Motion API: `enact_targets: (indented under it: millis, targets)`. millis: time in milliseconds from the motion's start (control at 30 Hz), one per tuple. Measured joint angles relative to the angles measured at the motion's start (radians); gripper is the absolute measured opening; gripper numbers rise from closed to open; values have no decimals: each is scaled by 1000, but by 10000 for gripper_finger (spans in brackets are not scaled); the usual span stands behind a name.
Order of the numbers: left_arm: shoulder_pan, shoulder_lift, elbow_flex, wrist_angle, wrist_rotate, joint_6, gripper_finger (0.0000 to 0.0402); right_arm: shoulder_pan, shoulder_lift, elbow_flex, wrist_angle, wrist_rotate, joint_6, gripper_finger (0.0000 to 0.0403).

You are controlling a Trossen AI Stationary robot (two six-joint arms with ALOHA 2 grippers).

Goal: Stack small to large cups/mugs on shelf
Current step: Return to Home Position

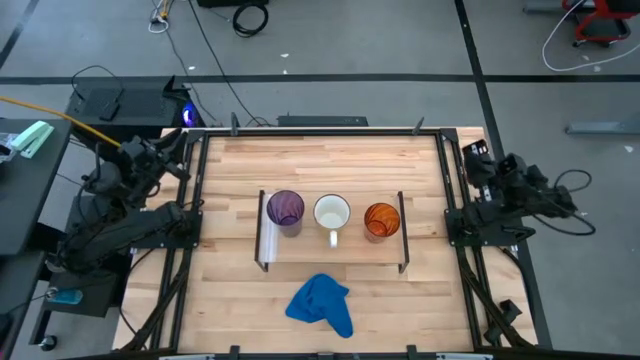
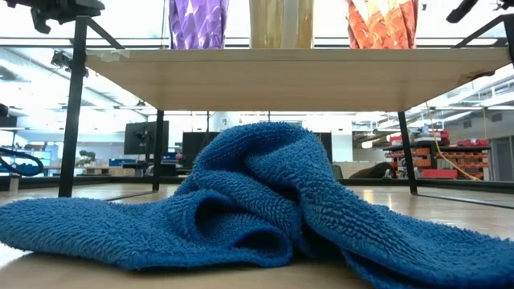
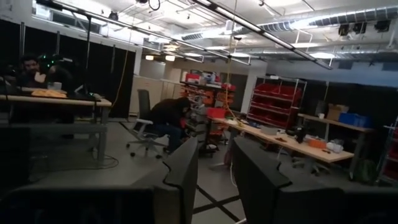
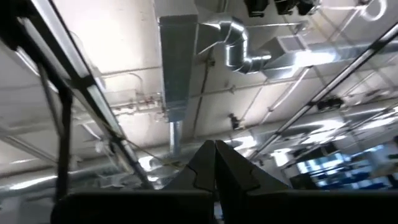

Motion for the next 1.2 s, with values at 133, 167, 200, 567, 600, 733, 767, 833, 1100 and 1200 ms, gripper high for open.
enact_targets:
  millis: [133, 167, 200, 567, 600, 733, 767, 833, 1100, 1200]
  targets:
    - [0, 0, -2, 0, -1, 48, 107, -124, 64, 8, -5, 1, -24, 14]
    - [0, 0, -2, -1, -1, 52, 107, -157, 85, 11, -5, 8, -30, 14]
    - [0, 0, -2, -5, -6, 54, 107, -193, 108, 14, -5, 16, -33, 14]
    - [0, 0, -2, -1, -52, 47, 107, -438, 207, 15, 9, -167, 156, 14]
    - [0, 0, -4, 0, -52, 51, 107, -445, 204, 15, 18, -176, 152, 14]
    - [0, 0, -48, 26, -52, 52, 107, -449, 181, 15, 16, -189, 125, 14]
    - [0, 0, -66, 49, -51, 55, 107, -449, 177, 15, 16, -189, 124, 14]
    - [0, 0, -105, 125, -52, 70, 107, -449, 166, 15, 8, -195, 124, 14]
    - [0, 0, -186, 241, -51, 129, 107, -449, 80, 15, -109, -270, 133, 14]
    - [0, 0, -231, 281, -24, 99, 107, -449, 49, 15, -146, -272, 151, 14]
